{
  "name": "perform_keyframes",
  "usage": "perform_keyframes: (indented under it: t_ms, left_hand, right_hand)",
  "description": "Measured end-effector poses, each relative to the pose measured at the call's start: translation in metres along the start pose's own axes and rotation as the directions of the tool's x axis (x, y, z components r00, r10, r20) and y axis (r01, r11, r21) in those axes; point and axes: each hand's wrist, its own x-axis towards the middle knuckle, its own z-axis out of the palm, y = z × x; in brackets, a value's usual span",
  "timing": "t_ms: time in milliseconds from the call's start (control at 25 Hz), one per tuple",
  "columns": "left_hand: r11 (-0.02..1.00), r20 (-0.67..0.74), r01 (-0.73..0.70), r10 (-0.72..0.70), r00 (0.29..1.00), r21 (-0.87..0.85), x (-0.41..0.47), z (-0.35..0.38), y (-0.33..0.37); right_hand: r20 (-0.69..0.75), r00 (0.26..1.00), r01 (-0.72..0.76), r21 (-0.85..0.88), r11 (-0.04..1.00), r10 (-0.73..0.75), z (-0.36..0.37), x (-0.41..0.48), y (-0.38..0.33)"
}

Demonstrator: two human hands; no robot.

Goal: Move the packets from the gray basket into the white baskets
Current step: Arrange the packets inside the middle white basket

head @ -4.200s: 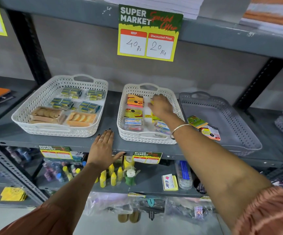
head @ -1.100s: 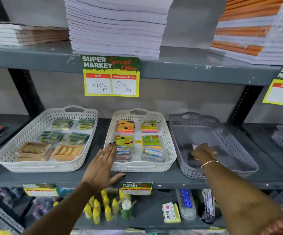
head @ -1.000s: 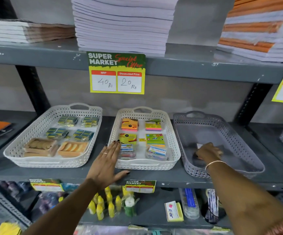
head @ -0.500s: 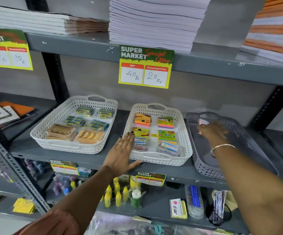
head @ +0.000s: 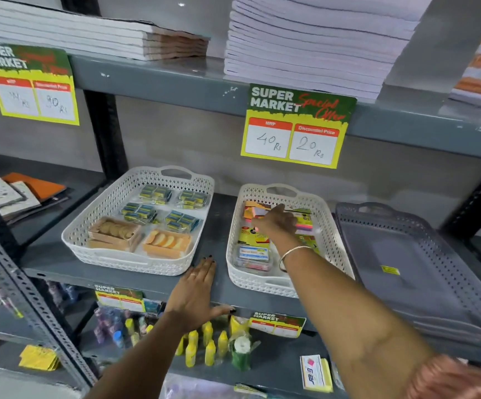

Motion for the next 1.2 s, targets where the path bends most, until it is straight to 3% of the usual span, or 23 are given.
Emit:
perform_keyframes:
  t_ms: [280,480,800,920,960,1040,1120,1200]
  left_hand:
    - [1.0,-0.072,0.008,-0.007,0.997,0.016,0.003,0.01,-0.004]
    - [0.999,-0.041,0.014,-0.015,0.999,-0.033,0.003,0.008,-0.003]
    - [1.0,-0.017,0.017,-0.017,1.0,0.005,0.002,0.005,-0.001]
    - [0.982,0.025,-0.1,0.106,0.994,-0.16,0.001,-0.008,-0.007]
    - [0.965,-0.006,-0.128,0.13,0.991,-0.23,0.002,-0.02,-0.002]
    - [0.937,-0.229,-0.18,0.112,0.967,-0.301,0.015,-0.046,0.014]
    - [0.94,-0.425,-0.245,0.127,0.896,-0.236,0.04,-0.071,0.037]
    - [0.952,-0.363,-0.278,0.217,0.906,-0.126,0.068,-0.086,0.055]
  right_hand:
    - [0.053,0.996,-0.062,-0.129,0.99,0.069,0.049,0.011,-0.006]
    - [0.041,0.995,-0.083,-0.18,0.98,0.092,0.059,0.017,-0.007]
    - [-0.011,0.999,0.034,-0.136,0.99,-0.036,0.006,0.019,0.008]
    - [0.035,0.979,0.202,-0.101,0.974,-0.2,-0.024,0.018,0.034]
    - [0.053,0.96,0.277,-0.062,0.959,-0.274,-0.032,0.017,0.045]
    - [0.039,0.934,0.355,0.036,0.934,-0.356,-0.048,0.013,0.065]
    - [0.086,0.921,0.38,0.028,0.925,-0.38,-0.063,0.006,0.08]
    - [0.282,0.883,0.424,-0.143,0.894,-0.374,-0.07,-0.002,0.089]
